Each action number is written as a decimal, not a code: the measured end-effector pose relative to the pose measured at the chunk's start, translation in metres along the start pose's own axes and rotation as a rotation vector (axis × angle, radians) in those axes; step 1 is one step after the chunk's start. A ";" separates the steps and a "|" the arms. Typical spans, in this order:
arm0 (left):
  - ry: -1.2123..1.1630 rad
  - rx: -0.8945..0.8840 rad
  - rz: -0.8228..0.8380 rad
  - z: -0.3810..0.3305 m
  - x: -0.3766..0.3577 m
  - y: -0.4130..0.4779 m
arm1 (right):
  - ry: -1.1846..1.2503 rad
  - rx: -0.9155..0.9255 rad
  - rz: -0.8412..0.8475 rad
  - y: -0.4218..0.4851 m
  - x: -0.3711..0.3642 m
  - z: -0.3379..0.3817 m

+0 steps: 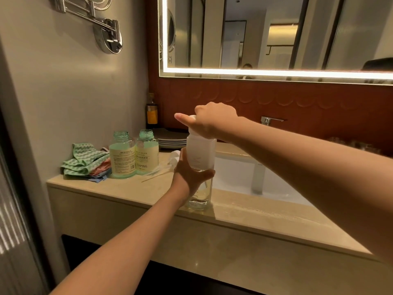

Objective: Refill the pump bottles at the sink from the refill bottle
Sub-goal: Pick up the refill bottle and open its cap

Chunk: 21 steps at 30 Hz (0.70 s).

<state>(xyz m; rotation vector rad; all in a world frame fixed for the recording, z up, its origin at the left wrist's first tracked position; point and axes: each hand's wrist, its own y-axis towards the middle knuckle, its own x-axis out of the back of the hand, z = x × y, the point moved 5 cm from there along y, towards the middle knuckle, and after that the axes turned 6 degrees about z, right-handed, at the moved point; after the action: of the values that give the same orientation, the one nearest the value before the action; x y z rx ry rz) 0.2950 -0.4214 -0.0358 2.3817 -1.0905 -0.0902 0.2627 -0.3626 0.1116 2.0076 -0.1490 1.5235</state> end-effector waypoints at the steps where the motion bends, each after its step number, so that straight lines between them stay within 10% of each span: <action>1: 0.006 -0.005 0.005 0.000 0.000 0.000 | 0.039 0.036 0.007 0.000 -0.001 0.000; 6: -0.036 -0.038 0.030 0.000 0.001 -0.003 | 0.344 0.154 0.097 0.000 -0.001 0.003; 13: -0.018 -0.021 0.011 0.001 -0.001 0.002 | -0.039 -0.048 -0.055 -0.002 0.004 -0.003; 21: -0.038 -0.053 0.027 0.001 0.001 -0.005 | 0.322 0.063 0.060 0.006 0.003 0.006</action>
<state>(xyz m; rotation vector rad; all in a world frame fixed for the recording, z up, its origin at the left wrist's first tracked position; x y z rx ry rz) 0.2984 -0.4197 -0.0388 2.3264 -1.1231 -0.1534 0.2659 -0.3699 0.1160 1.7882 -0.0307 1.8867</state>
